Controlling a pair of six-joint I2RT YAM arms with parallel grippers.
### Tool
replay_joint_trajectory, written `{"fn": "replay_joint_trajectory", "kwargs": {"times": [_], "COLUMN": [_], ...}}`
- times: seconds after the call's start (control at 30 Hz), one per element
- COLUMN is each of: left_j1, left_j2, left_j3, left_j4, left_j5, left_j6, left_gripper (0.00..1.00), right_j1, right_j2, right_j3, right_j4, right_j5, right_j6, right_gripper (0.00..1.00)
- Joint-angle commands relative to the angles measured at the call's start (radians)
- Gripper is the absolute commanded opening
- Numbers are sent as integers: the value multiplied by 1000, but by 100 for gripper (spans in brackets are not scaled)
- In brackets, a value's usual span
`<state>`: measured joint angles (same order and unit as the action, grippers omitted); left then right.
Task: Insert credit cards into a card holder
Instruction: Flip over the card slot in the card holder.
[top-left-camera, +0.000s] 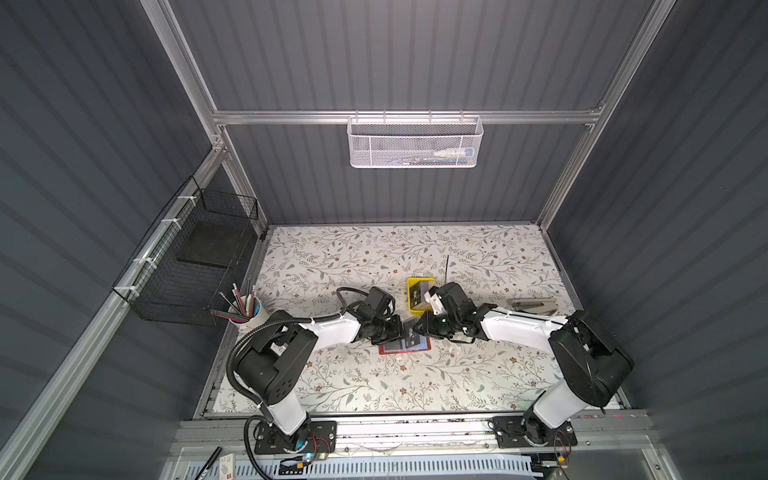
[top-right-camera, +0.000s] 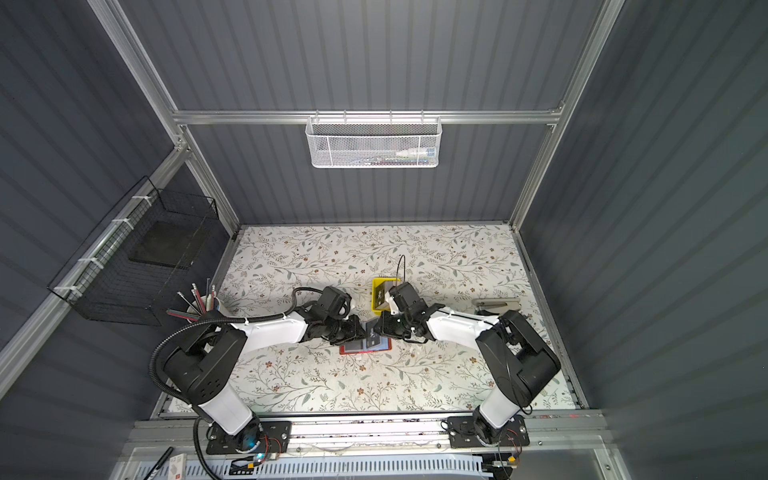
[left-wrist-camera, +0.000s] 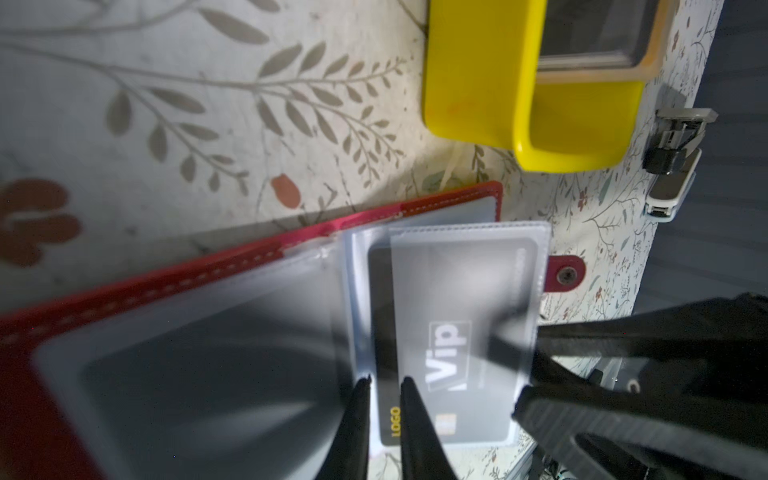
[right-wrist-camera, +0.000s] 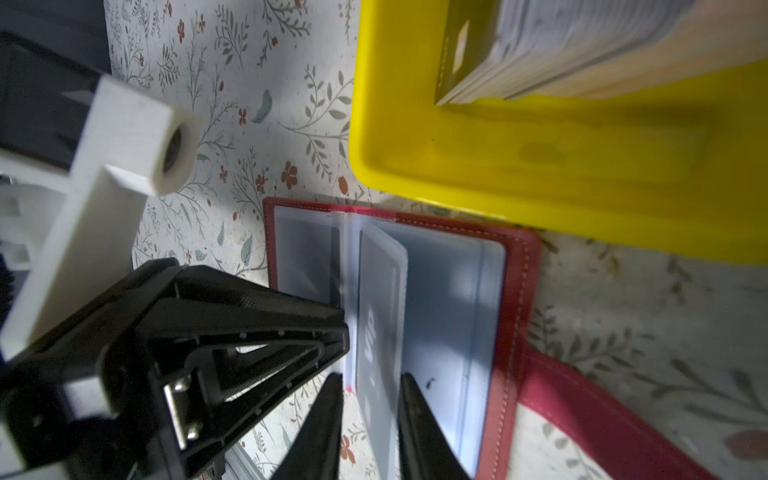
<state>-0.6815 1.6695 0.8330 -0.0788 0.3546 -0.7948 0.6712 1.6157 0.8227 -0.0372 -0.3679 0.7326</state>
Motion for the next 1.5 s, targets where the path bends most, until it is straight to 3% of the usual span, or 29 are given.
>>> {"fn": "replay_joint_trajectory", "kwargs": {"times": [0.0,0.23,0.53,1.1,1.47], "left_j1": [36,147,169,172,171], "left_j2": [-75,-199,-295,-219,-5], "left_j3": [-18,-83,-90,-35,154], "left_j4": [-42,21,-1,72,18], "left_j5": [-15,57,4,91,154], "left_j6": [28,33,93,147,221], "left_gripper": [17,21,22,19,19], "right_j1": [20,80,134,92,-73], "right_j2": [-2,31,55,17,-70], "right_j3": [44,133,228,228,214], "right_j4": [-50,-104,-171,-184,-269], "right_j5": [21,73,107,129,181], "right_j6": [-6,1,8,-49,-119], "right_gripper": [31,33,34,37,60]}}
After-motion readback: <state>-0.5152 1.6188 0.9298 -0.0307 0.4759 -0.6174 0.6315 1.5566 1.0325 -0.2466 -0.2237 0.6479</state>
